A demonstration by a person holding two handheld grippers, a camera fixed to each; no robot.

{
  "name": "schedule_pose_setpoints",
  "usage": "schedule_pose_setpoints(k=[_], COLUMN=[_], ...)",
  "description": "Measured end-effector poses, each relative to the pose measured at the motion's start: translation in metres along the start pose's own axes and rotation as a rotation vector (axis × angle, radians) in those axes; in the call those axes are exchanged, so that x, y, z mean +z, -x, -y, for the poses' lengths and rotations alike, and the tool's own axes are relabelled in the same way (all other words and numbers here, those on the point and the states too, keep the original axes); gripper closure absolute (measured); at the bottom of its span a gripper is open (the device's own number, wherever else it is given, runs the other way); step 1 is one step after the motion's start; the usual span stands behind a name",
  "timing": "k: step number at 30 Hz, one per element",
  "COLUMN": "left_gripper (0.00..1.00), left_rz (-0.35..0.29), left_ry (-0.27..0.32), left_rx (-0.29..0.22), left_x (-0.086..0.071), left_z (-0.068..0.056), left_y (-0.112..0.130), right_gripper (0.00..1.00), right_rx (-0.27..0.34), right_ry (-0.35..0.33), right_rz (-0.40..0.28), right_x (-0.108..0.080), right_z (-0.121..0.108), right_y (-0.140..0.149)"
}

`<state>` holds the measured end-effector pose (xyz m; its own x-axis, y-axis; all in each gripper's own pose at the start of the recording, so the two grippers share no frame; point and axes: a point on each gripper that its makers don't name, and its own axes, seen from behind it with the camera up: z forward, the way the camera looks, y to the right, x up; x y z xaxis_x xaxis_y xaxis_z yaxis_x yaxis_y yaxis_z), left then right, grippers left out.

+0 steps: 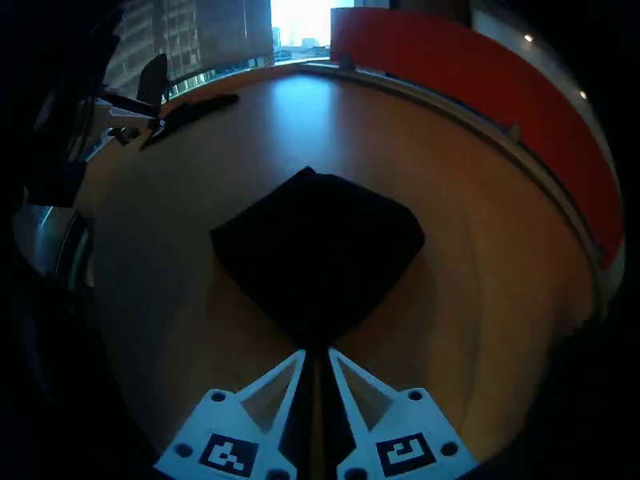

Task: Fold towel

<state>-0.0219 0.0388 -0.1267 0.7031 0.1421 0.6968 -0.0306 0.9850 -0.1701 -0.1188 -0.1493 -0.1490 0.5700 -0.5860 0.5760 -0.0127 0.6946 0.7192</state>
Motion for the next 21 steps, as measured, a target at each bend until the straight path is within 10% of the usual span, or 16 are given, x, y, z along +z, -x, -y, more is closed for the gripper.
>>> schedule_pose_setpoints(k=[21], left_gripper=[0.13], left_rz=[-0.048], left_ry=[0.018], left_rx=[0.012], left_x=[0.000], left_z=[-0.013], left_y=[-0.034], right_gripper=[0.95], right_rx=[-0.025], right_ry=[0.063], right_rz=[-0.223], right_x=[-0.077], right_z=[-0.045], right_y=[-0.129])
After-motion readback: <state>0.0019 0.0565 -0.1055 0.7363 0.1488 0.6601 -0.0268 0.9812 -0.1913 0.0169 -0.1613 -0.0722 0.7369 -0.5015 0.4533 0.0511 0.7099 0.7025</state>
